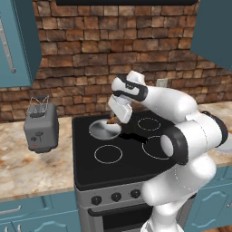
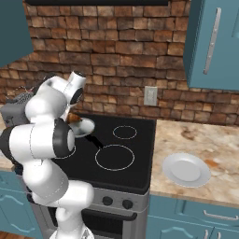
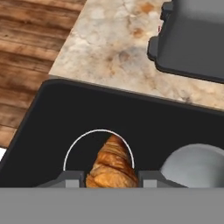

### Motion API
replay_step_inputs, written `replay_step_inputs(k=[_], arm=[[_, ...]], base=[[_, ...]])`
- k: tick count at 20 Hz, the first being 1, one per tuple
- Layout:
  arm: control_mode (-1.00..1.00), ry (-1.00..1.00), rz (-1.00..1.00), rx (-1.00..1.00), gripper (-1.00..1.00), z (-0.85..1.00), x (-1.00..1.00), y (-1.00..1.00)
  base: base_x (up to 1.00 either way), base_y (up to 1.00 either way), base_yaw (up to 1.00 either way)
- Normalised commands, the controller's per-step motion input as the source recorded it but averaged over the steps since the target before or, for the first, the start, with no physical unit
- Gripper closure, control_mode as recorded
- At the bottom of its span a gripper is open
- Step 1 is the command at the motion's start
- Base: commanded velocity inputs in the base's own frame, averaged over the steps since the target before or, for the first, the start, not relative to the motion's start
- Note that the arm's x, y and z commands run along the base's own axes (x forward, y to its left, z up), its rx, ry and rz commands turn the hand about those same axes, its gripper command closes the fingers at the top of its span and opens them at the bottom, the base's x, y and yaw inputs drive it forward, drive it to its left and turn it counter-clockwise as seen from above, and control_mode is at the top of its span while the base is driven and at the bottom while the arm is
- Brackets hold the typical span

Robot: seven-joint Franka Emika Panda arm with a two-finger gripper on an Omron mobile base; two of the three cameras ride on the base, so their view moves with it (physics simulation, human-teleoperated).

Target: Pick the croissant and place it on the pan. Then turn on the stove to warm the croissant.

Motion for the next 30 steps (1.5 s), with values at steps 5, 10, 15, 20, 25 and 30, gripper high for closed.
replay_step_inputs(k=[5,10,15,20,25,30], arm=[[-1.0,0.0,0.0,0.0,1.0,-0.18,0.22,0.07],[-1.0,0.0,0.0,0.0,1.0,-0.23,0.21,0.08],[-1.0,0.0,0.0,0.0,1.0,-0.24,0.21,0.03],[-1.0,0.0,0.0,0.0,1.0,-0.23,0.24,0.02],[-1.0,0.0,0.0,0.0,1.0,-0.19,0.23,0.12],[-1.0,0.0,0.0,0.0,1.0,-0.18,0.25,0.09]], base=[[0.0,0.0,0.0],[0.0,0.0,0.0],[0.0,0.0,0.0],[0.0,0.0,0.0],[0.0,0.0,0.0],[0.0,0.0,0.0]])
